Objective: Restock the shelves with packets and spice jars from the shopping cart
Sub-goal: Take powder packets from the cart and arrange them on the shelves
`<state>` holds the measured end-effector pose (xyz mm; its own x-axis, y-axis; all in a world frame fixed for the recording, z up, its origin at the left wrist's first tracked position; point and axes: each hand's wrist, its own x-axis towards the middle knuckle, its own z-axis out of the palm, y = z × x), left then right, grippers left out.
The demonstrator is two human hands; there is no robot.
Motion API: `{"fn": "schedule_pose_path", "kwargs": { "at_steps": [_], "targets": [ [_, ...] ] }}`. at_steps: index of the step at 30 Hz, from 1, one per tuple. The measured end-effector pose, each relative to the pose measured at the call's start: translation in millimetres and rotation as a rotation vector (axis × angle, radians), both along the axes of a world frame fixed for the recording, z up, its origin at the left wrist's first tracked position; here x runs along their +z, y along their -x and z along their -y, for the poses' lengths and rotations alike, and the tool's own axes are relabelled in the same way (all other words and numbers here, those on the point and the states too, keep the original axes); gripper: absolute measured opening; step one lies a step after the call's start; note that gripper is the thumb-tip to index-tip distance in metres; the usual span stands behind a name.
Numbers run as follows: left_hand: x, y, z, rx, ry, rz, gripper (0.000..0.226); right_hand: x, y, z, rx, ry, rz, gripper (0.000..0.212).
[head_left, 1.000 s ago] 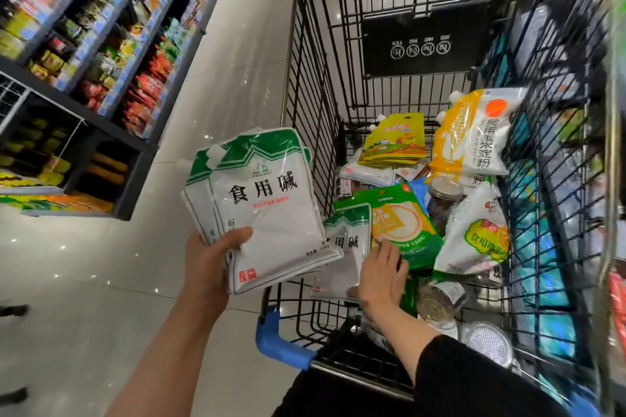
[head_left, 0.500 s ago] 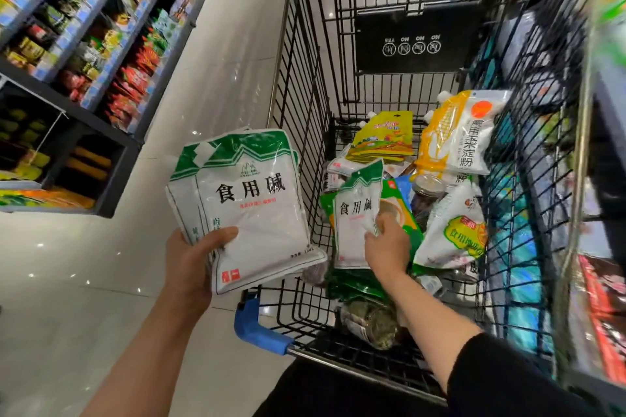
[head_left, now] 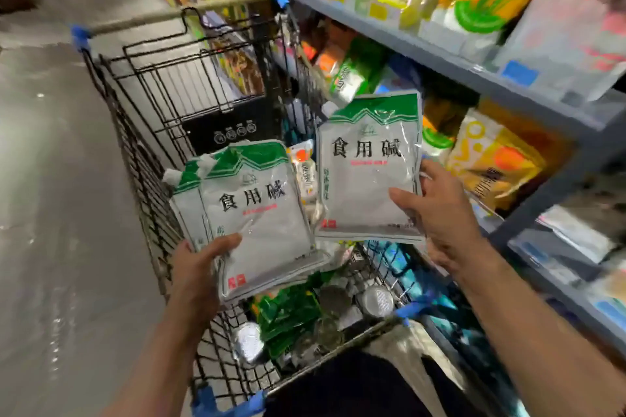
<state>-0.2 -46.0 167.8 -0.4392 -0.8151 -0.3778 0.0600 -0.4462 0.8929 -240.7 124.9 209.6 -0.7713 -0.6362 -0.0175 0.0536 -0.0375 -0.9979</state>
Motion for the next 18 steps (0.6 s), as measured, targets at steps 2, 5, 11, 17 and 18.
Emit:
{"fn": "schedule_pose_path", "kwargs": {
  "at_steps": [2, 5, 11, 17, 18],
  "targets": [
    [8.8, 15.6, -11.0, -0.106, 0.058, -0.068, 0.093, 14.5, -26.6, -41.8, -0.095, 0.031, 0.038, 0.037],
    [22.5, 40.1, -48.0, -0.287, 0.087, -0.13, 0.111, 17.3, -67.3, -103.4, -0.257, 0.038, 0.092, 0.038],
    [28.1, 77.6, -147.7, -0.659, -0.029, -0.151, 0.051, 14.9, -134.4, -219.3, -0.634, 0.031, 0.175, 0.035],
    [3.3, 95.7, -232.6, -0.877, -0.04, -0.085, 0.054, -4.6, -156.5, -305.9, -0.922, -0.051, 0.268, 0.024],
    [-3.1, 99.4, -244.4, -0.885, -0.066, -0.086, 0.055, -9.5, -153.0, -316.3, -0.936, -0.074, 0.288, 0.025]
  ]
}}
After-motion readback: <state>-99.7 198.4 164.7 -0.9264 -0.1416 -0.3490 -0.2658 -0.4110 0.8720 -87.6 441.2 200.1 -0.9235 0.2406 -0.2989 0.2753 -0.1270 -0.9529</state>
